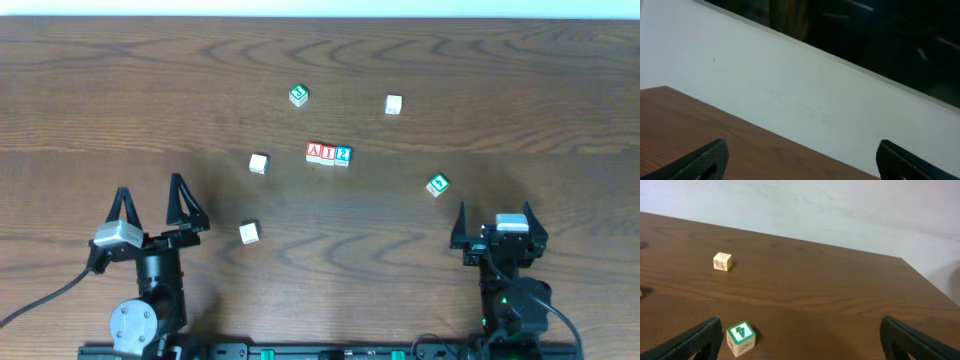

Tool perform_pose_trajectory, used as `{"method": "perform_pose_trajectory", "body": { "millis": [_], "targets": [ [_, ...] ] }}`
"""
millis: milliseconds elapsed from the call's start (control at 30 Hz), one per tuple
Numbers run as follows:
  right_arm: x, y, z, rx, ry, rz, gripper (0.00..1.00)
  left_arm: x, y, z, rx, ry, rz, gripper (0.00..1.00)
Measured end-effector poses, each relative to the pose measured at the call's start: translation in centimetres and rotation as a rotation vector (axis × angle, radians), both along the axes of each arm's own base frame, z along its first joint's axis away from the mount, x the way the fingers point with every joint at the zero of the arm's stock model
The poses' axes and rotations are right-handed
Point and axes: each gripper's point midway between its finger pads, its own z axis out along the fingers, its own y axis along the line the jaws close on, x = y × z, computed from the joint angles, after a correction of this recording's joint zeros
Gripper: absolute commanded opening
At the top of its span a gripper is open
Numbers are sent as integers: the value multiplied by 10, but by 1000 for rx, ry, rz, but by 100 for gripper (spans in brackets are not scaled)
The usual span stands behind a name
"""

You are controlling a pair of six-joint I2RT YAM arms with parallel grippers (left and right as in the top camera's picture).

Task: Spell out Ai2

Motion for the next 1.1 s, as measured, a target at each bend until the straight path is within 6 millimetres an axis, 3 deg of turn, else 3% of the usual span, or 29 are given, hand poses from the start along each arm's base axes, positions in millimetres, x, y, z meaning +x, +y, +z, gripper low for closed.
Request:
{"method": "perform_pose_trajectory", "body": {
  "millis": [233, 400, 667, 1100],
  "targets": [
    [0, 0, 0, 0, 0, 0, 99, 4, -7, -49, 89, 68, -36, 95],
    [0, 0, 0, 0, 1, 0, 99, 4, -17, -52, 263, 90, -63, 95],
    [0, 0, 0, 0, 1, 0, 99, 7, -17, -106, 357, 314, -94, 96],
    [0, 0, 0, 0, 0, 0, 99, 6, -4, -111, 193, 340, -72, 96]
  ]
}}
